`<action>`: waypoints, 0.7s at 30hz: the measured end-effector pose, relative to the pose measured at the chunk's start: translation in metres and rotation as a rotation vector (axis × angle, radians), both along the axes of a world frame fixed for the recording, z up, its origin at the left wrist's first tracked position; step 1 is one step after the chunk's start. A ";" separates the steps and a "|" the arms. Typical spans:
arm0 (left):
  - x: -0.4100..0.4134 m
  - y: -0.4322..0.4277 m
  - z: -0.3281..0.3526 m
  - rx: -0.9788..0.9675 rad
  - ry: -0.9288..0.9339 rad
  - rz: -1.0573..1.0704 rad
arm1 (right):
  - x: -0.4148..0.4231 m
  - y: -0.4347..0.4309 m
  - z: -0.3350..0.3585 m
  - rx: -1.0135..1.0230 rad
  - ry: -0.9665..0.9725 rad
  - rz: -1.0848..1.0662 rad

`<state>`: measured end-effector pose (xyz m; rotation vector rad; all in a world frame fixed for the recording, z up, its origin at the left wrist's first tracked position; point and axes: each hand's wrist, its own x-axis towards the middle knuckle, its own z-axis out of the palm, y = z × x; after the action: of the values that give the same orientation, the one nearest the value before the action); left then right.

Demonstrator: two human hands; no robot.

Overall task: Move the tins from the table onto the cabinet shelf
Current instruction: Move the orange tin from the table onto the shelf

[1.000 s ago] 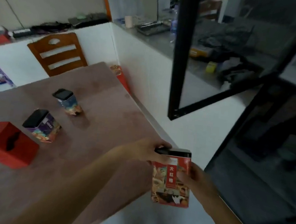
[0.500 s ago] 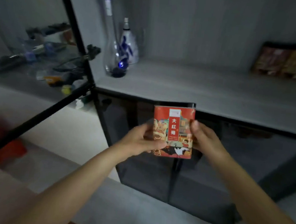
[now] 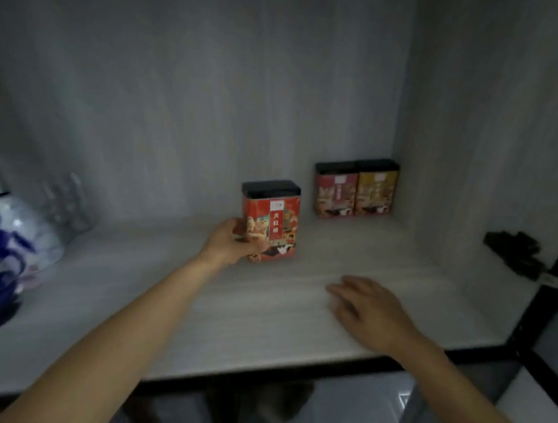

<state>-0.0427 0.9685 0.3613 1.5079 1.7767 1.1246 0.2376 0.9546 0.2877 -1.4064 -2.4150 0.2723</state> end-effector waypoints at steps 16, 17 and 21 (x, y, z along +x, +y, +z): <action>0.010 0.190 -0.042 0.017 0.091 -0.011 | 0.004 0.002 0.002 -0.005 0.030 -0.020; 0.011 0.193 -0.043 0.024 0.067 0.002 | 0.003 0.002 0.003 -0.003 0.033 -0.022; 0.012 0.197 -0.044 0.054 0.038 0.028 | 0.003 0.001 0.004 0.001 0.038 -0.015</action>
<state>-0.0303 1.1652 0.3169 1.5491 1.8119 1.1736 0.2407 0.9561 0.2921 -1.4061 -2.3729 0.2918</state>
